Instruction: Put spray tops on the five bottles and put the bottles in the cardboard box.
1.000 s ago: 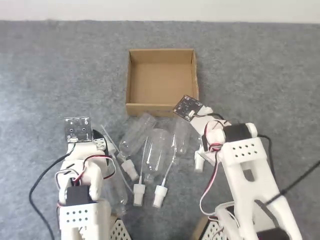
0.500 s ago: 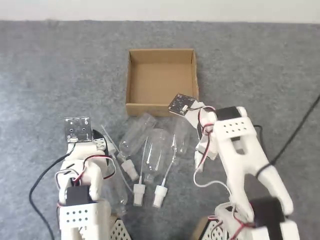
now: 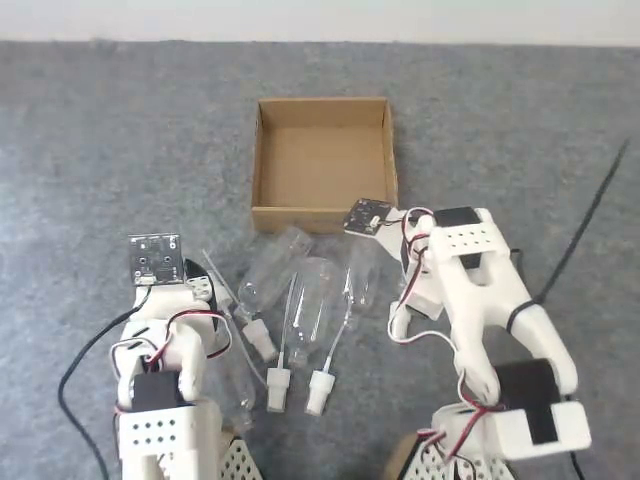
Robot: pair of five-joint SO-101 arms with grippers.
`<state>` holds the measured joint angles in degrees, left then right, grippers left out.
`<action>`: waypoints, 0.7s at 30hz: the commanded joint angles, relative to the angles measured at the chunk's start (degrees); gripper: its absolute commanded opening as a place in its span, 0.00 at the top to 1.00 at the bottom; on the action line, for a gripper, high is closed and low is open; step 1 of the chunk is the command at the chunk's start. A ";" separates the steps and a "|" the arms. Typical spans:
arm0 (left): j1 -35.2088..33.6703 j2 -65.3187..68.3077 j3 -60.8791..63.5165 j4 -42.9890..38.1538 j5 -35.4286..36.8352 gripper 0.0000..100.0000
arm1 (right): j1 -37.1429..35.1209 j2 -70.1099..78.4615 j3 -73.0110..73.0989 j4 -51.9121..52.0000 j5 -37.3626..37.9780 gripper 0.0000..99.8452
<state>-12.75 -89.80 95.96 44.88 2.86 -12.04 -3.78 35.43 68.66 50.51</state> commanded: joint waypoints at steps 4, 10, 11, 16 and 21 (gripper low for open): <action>-0.18 -0.79 -0.31 -1.76 -0.26 0.99 | 1.01 1.27 -3.25 -1.10 0.70 0.75; -0.18 -0.79 -0.31 -1.76 -0.26 0.99 | 1.10 1.19 -3.25 -1.10 0.70 0.81; -0.18 -0.79 -0.31 -1.76 -0.26 0.99 | 1.10 1.19 -3.25 -1.10 0.70 0.84; -0.18 -0.79 -0.31 -1.76 -0.26 0.99 | 1.01 1.19 -3.25 -1.10 0.70 0.90; -0.18 -0.79 -0.31 -1.76 -0.26 0.99 | 1.10 0.84 -3.25 -1.10 0.35 0.90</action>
<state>-12.75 -89.80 95.96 44.79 2.86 -11.52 -1.76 35.43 68.31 50.59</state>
